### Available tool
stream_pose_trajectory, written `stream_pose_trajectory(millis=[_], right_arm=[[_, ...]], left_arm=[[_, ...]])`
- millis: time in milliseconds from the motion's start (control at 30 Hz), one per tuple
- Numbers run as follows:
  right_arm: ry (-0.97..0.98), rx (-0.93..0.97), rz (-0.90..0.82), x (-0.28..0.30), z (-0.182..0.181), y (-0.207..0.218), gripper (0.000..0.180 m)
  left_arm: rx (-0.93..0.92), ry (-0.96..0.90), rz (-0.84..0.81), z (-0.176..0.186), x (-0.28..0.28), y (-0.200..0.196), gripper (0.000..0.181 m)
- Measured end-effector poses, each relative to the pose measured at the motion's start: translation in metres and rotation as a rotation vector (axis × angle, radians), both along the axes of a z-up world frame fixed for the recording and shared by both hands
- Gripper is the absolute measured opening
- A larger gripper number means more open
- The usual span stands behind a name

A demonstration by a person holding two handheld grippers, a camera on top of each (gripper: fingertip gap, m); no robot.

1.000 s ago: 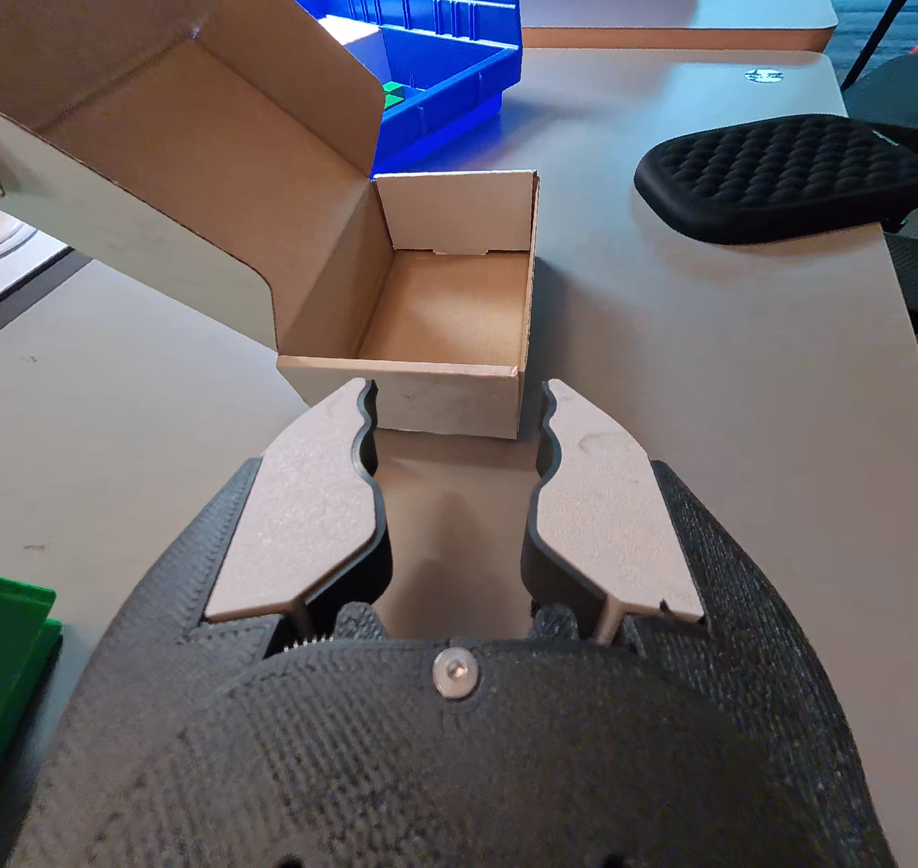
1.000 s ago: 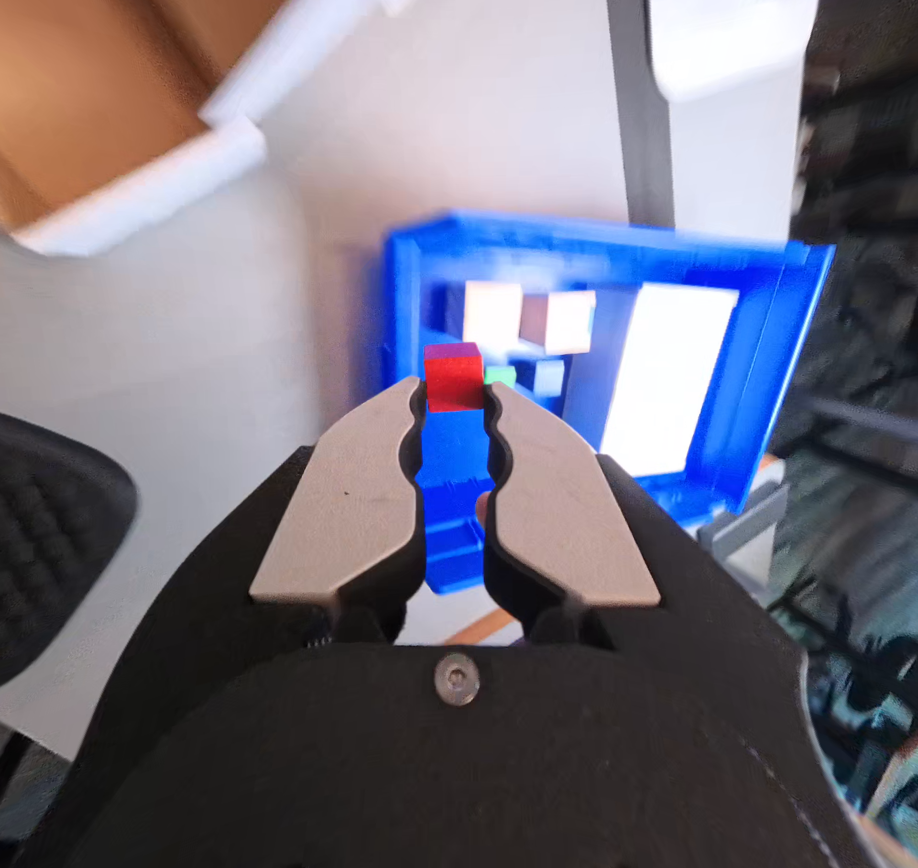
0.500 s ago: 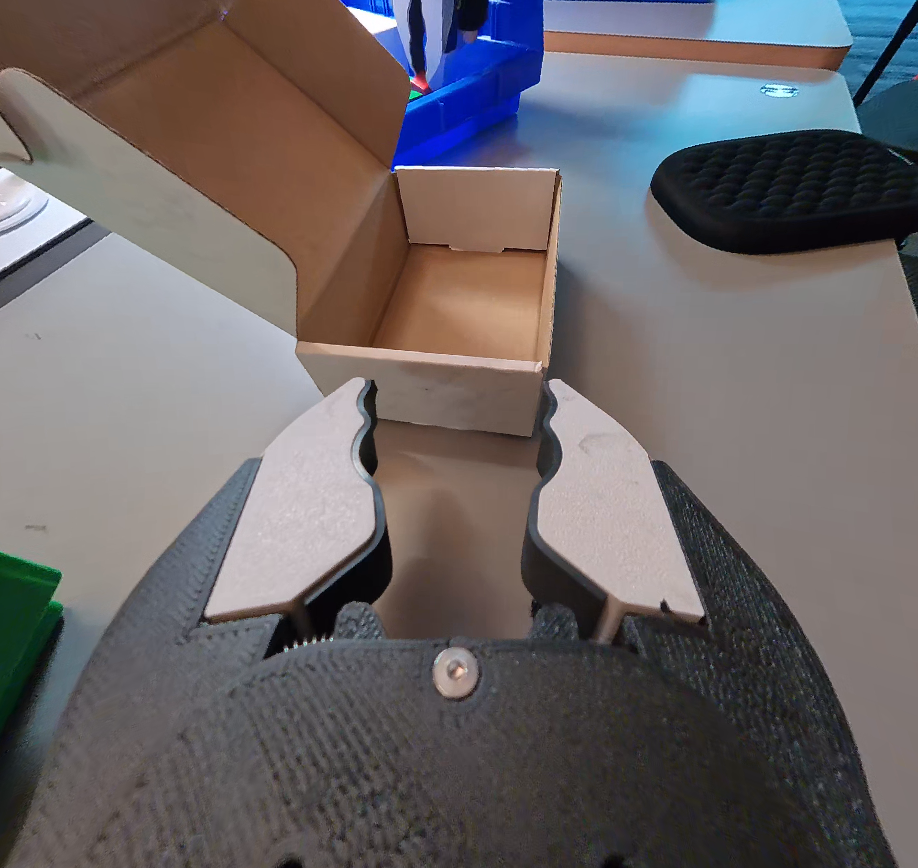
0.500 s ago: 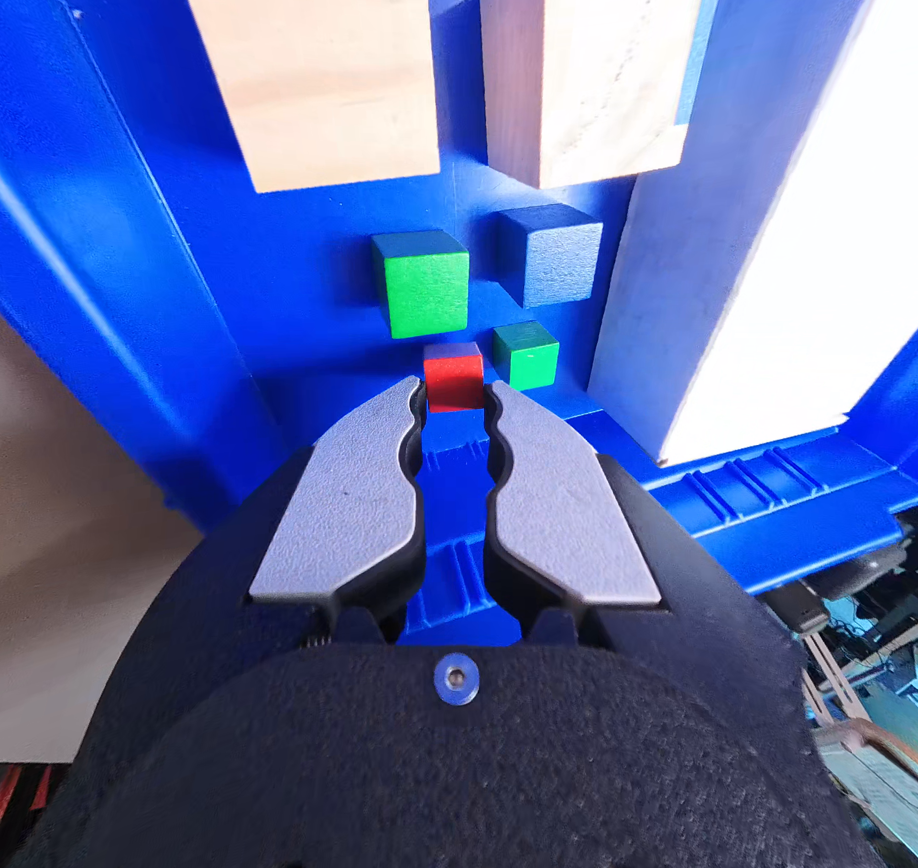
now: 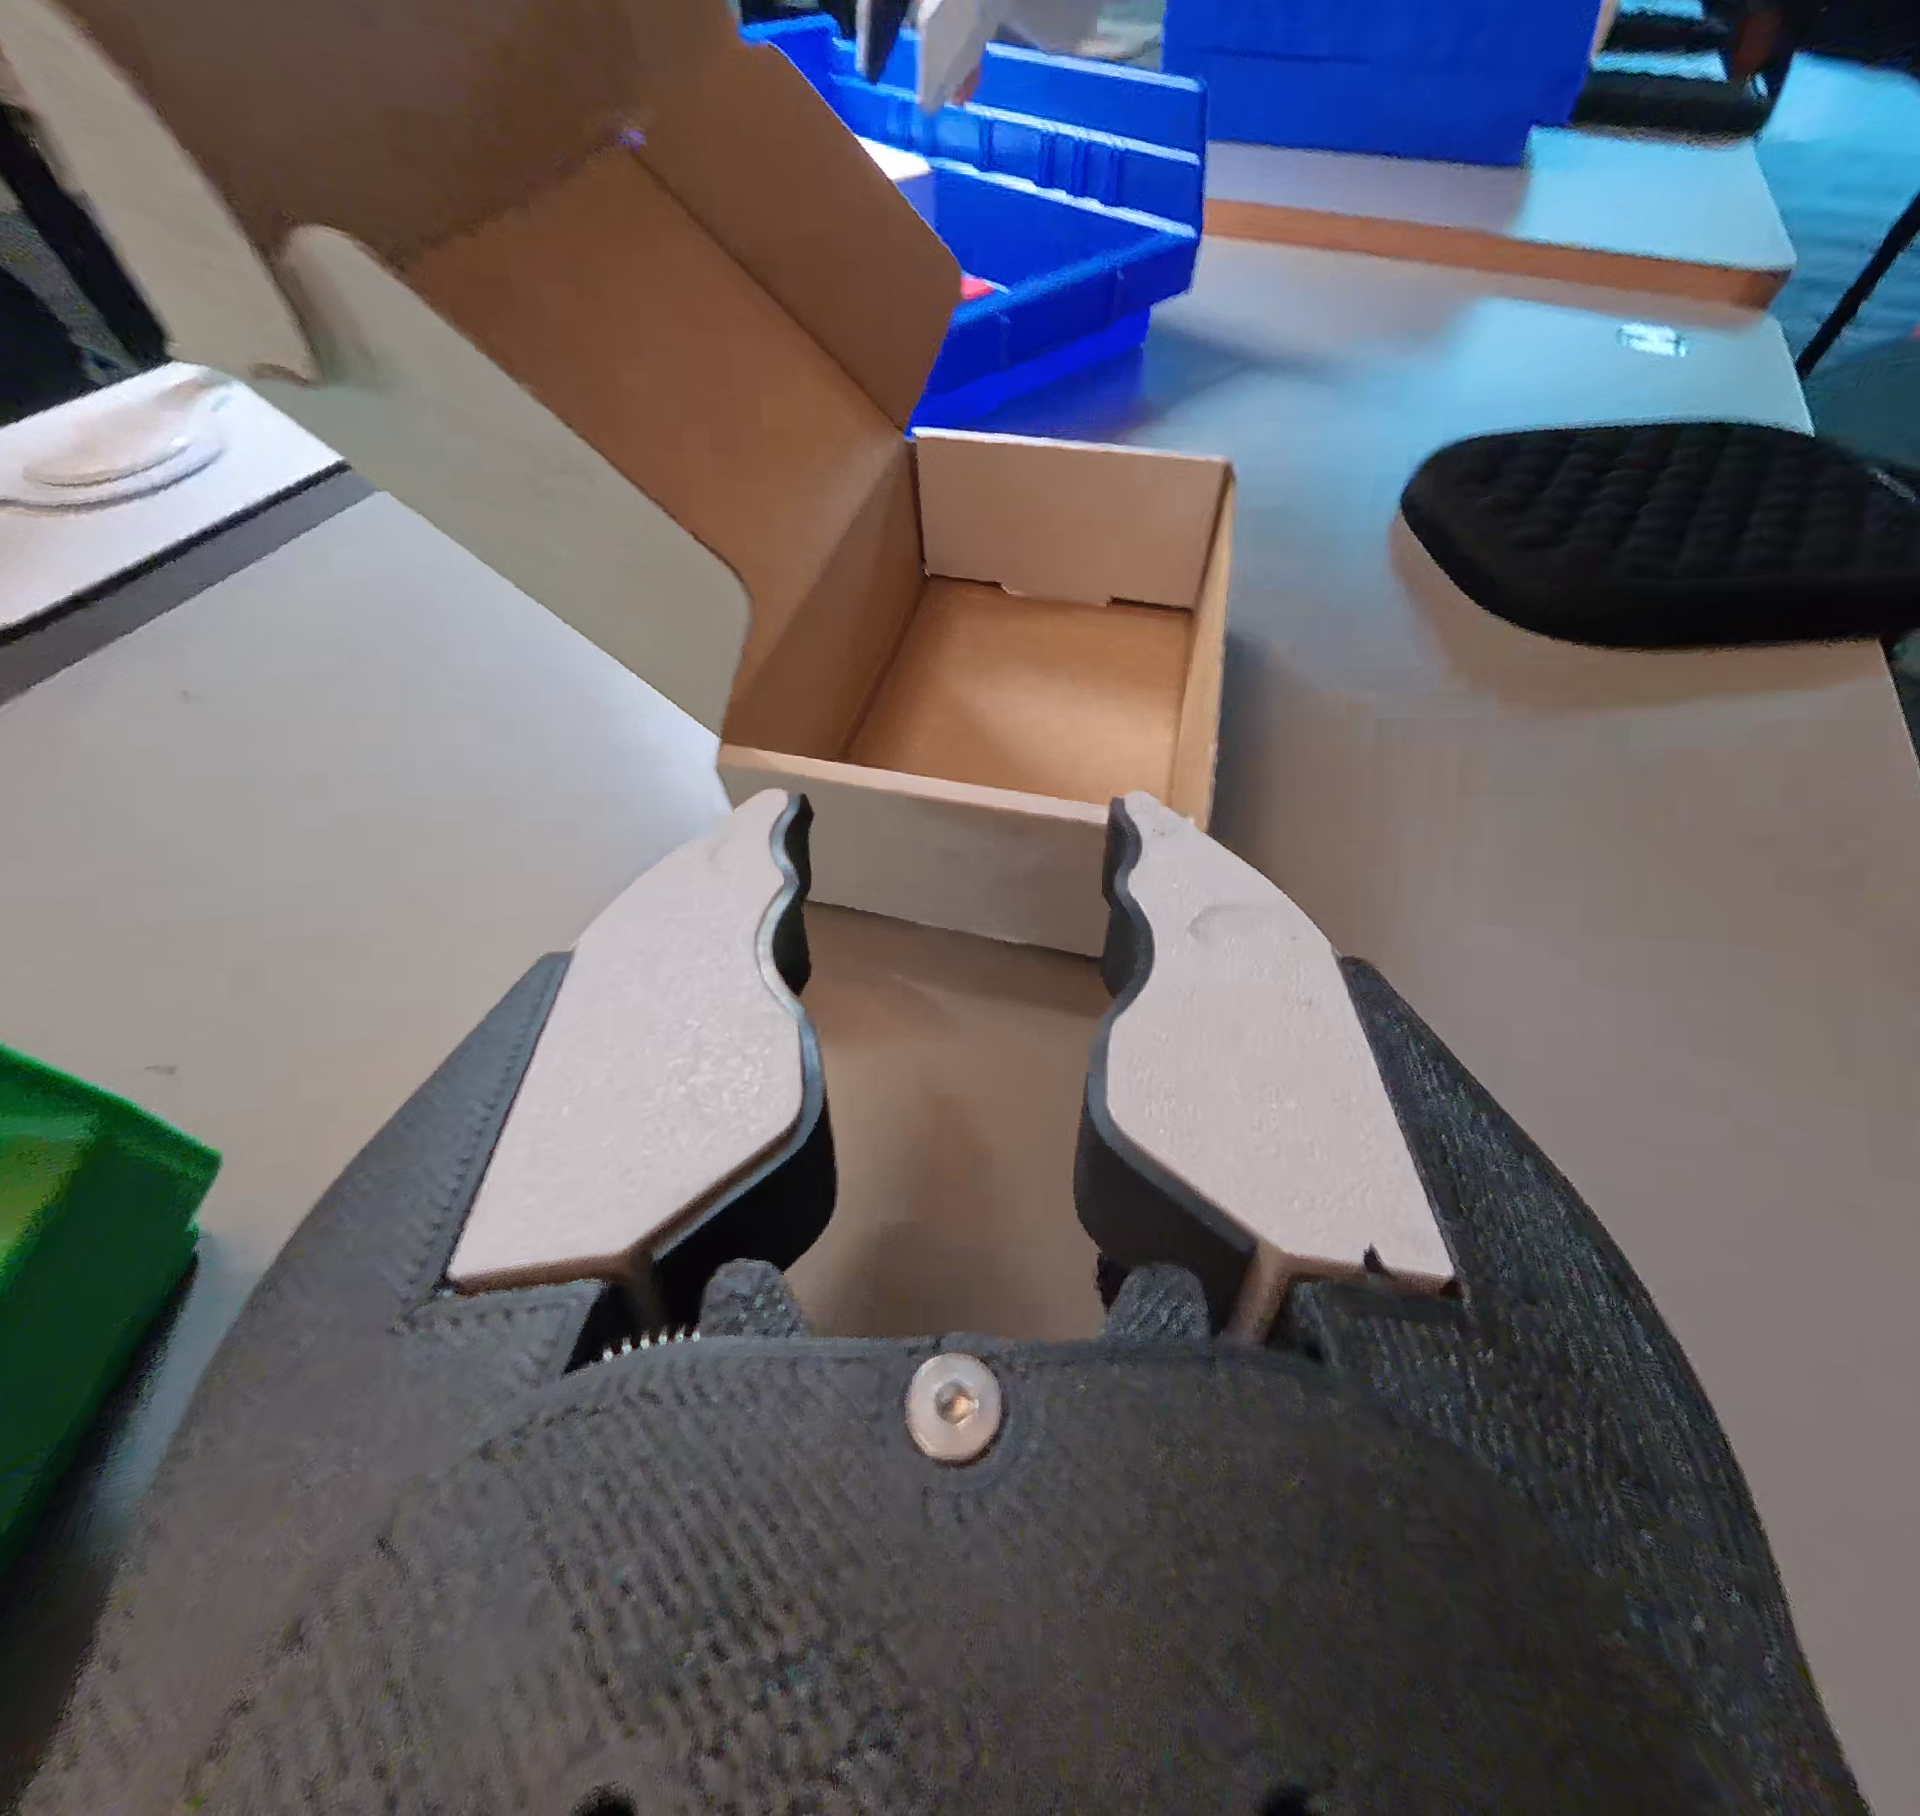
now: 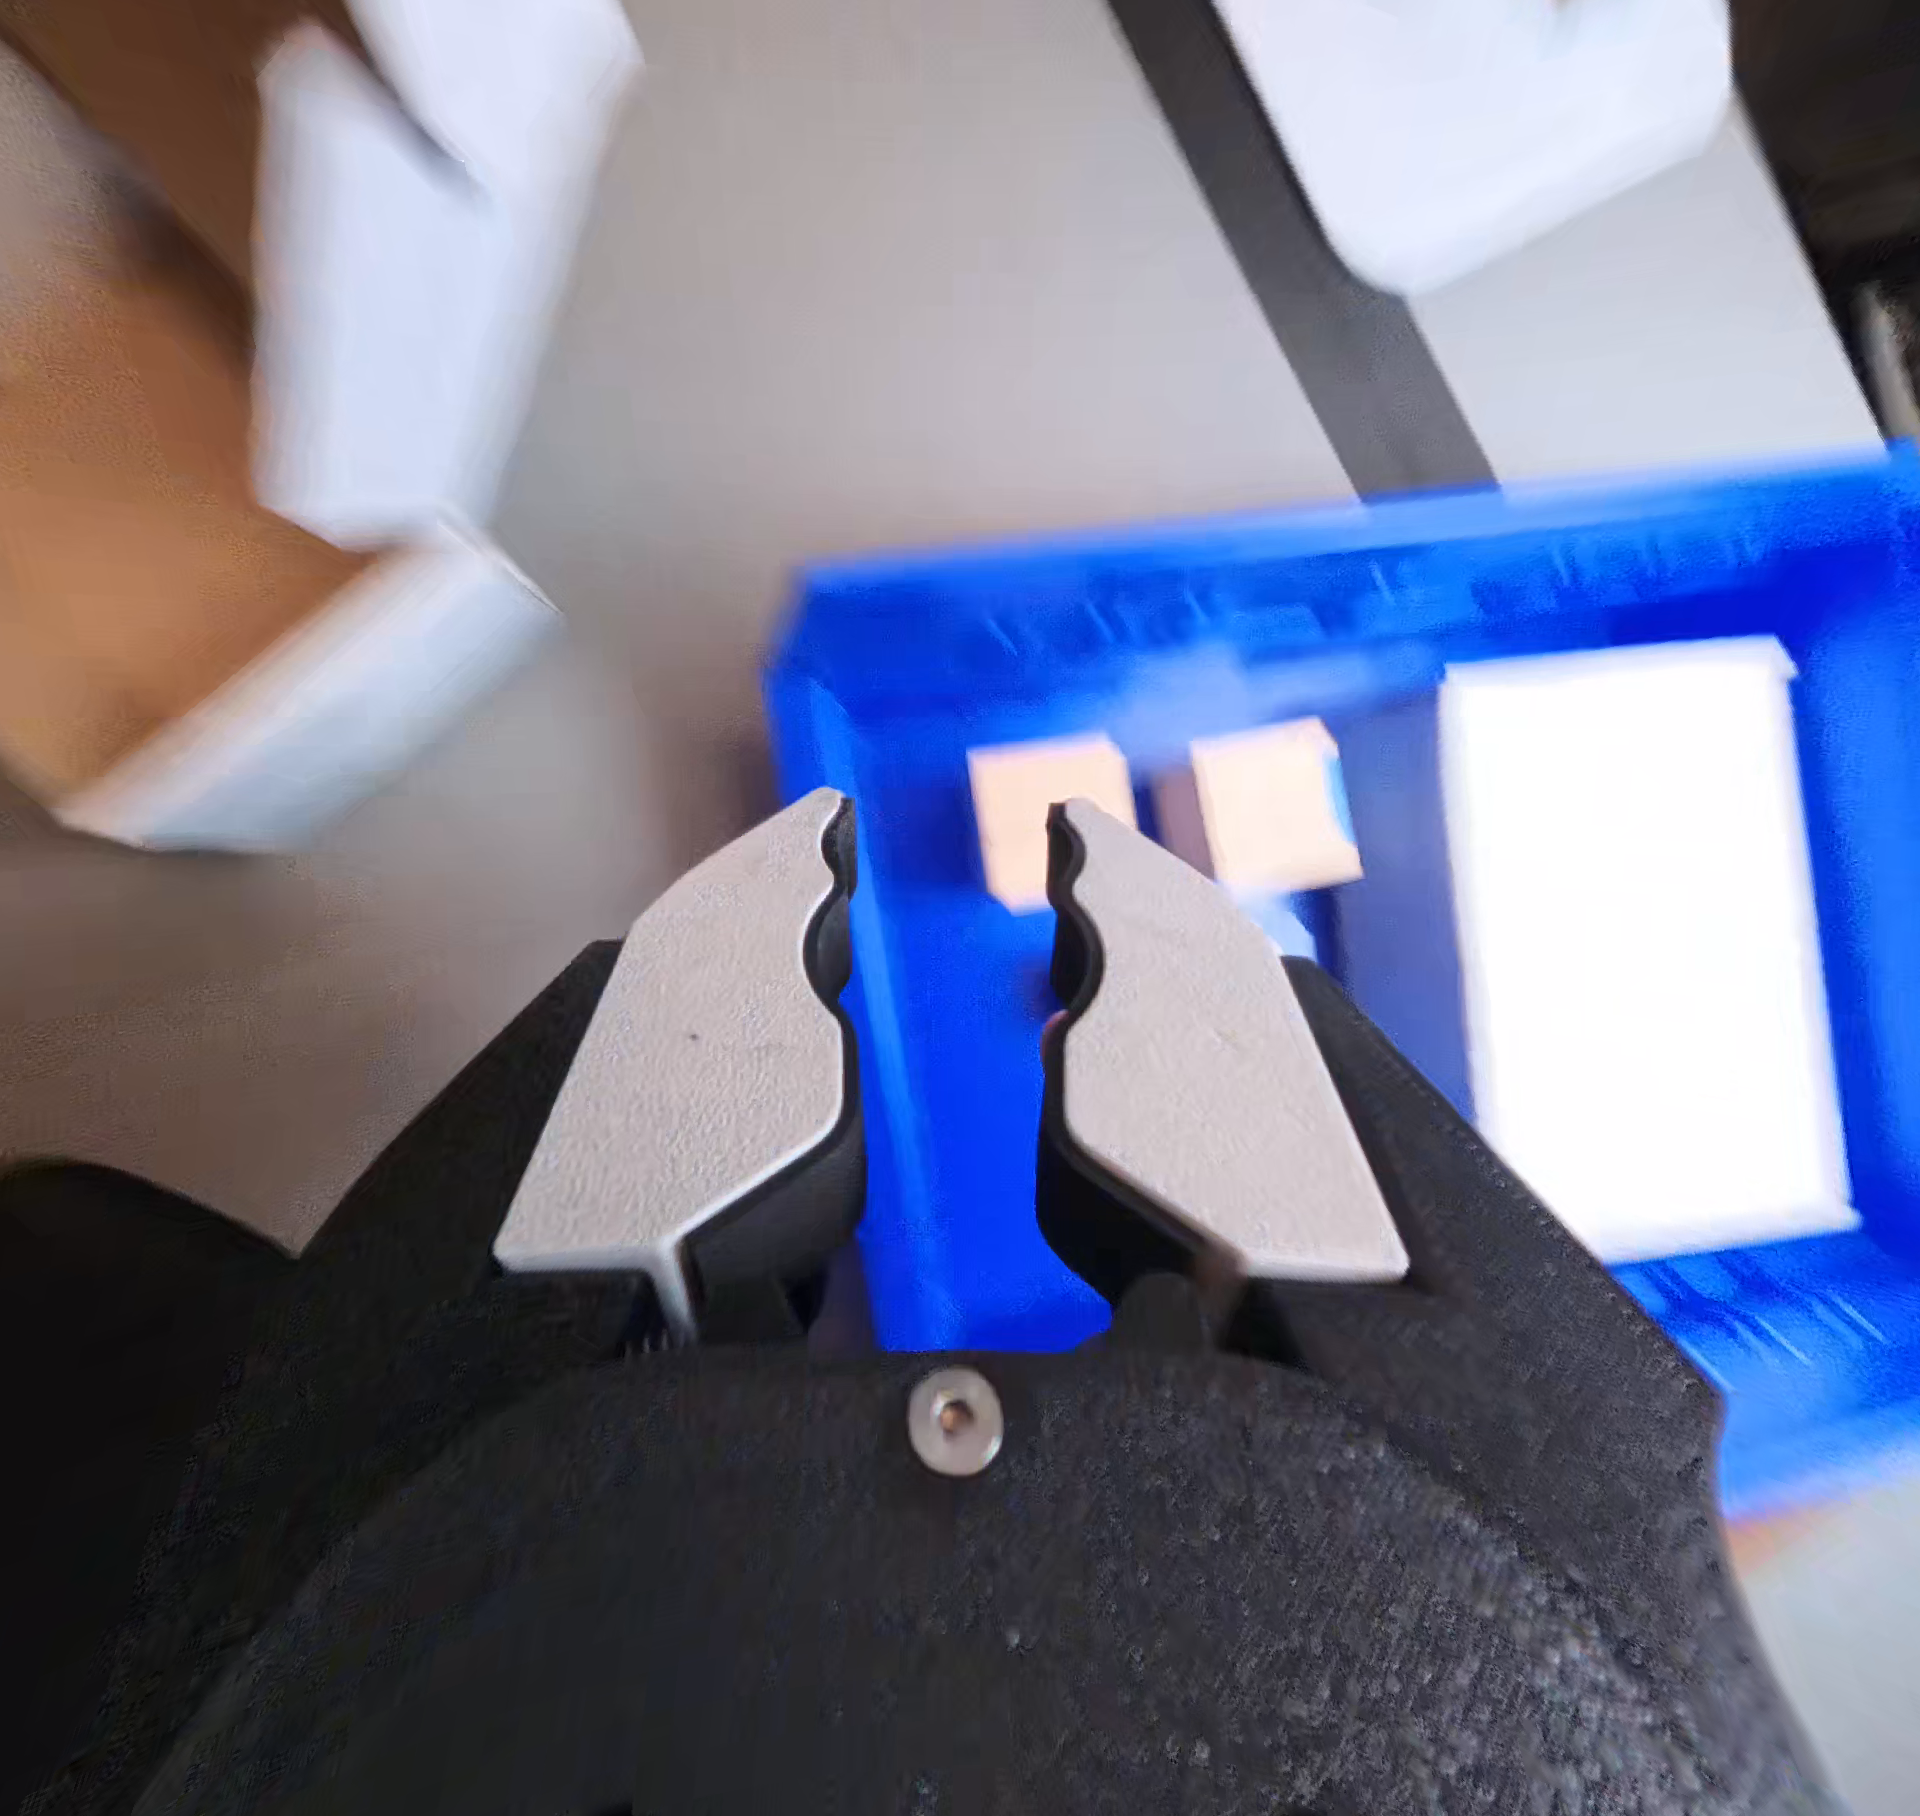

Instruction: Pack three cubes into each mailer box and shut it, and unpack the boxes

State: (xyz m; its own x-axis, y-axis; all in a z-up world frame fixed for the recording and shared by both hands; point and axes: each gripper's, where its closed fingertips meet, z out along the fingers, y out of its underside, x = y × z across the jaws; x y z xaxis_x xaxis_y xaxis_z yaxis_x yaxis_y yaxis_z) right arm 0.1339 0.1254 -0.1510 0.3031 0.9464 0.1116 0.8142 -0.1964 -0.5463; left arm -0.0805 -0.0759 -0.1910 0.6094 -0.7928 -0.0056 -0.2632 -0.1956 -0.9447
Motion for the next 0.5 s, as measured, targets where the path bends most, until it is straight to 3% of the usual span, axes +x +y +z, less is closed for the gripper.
stream_pose_trajectory(millis=[67, 133, 333, 433, 500], right_arm=[[0.242, -0.052, 0.026, -0.034, 0.028, -0.027, 0.031], [0.352, -0.077, 0.039, -0.055, 0.035, -0.047, 0.031], [0.428, -0.121, -0.038, -0.096, 0.005, -0.067, 0.034], [0.475, -0.076, -0.081, -0.103, 0.003, -0.067, 0.015], [0.459, 0.037, -0.092, -0.099, 0.003, -0.068, 0.013]], left_arm=[[0.015, -0.042, 0.046, 0.007, -0.006, 0.009, 0.046], [0.038, -0.082, 0.09, 0.017, -0.011, 0.023, 0.04], [0.016, -0.172, 0.129, 0.044, -0.002, 0.061, 0.039], [-0.019, -0.143, 0.161, 0.044, 0.005, 0.074, 0.036], [0.017, -0.104, 0.177, 0.043, 0.005, 0.079, 0.027]])
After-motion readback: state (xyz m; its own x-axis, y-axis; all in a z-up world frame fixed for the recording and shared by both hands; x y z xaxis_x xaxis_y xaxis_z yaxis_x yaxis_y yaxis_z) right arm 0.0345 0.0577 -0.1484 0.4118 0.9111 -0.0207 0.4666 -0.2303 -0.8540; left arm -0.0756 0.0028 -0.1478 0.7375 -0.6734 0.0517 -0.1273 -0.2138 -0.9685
